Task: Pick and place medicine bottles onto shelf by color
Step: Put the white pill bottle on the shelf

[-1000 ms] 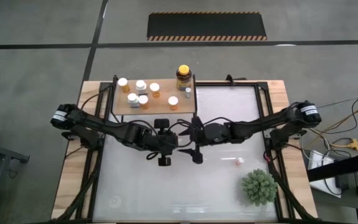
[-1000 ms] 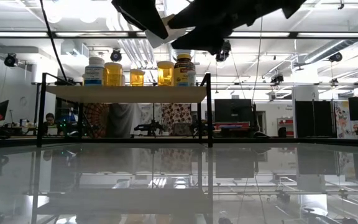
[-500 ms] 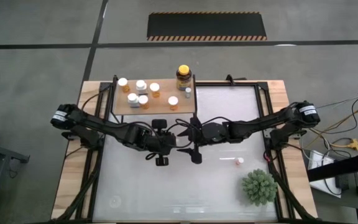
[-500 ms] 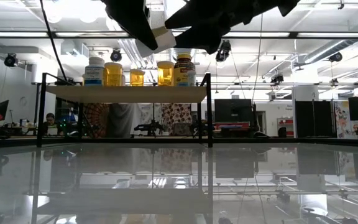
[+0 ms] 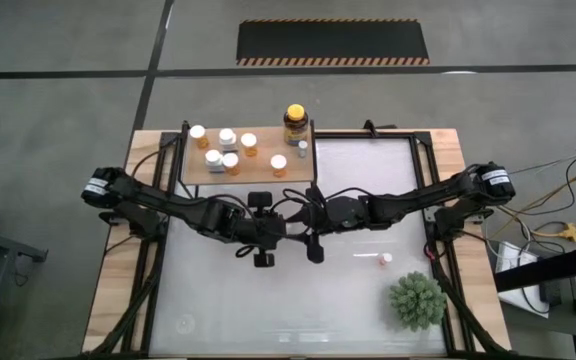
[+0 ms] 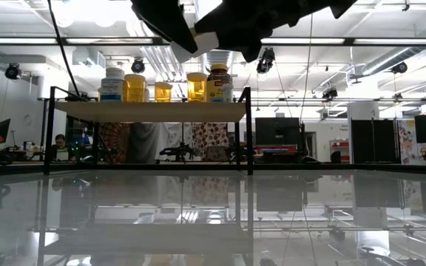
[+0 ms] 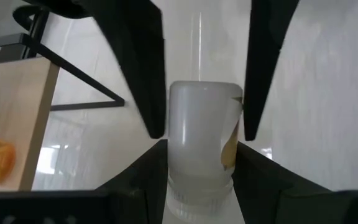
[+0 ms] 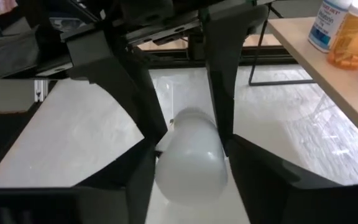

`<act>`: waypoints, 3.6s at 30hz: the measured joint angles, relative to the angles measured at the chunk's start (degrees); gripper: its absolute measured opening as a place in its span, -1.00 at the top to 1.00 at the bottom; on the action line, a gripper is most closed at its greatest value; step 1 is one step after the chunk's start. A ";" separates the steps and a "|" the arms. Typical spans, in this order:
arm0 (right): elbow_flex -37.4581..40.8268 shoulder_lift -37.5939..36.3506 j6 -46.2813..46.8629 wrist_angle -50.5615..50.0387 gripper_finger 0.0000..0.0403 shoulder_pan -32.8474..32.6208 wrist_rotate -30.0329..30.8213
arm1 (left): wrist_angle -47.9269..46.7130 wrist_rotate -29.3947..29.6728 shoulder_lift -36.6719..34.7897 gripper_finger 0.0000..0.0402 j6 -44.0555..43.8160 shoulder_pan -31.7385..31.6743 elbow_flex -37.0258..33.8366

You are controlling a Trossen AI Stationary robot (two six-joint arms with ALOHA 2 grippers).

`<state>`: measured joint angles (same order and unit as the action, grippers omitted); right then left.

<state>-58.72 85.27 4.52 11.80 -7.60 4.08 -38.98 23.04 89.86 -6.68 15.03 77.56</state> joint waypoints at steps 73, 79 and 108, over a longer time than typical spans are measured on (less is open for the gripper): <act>34.77 -8.66 -10.08 65.15 0.32 -0.02 -8.76 | 67.47 -7.03 -3.43 -0.01 17.81 -1.81 -20.72; 34.77 -8.66 -10.10 65.13 0.32 -0.02 -8.79 | 67.49 -6.97 -3.45 0.38 17.65 -1.84 -20.72; 34.73 -26.24 -1.20 36.35 -0.36 0.00 -0.57 | -30.65 0.94 -1.38 0.43 -1.98 -9.81 23.13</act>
<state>-23.99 59.03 3.32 48.14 -7.60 3.51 -69.62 23.99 88.48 -8.66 5.22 100.69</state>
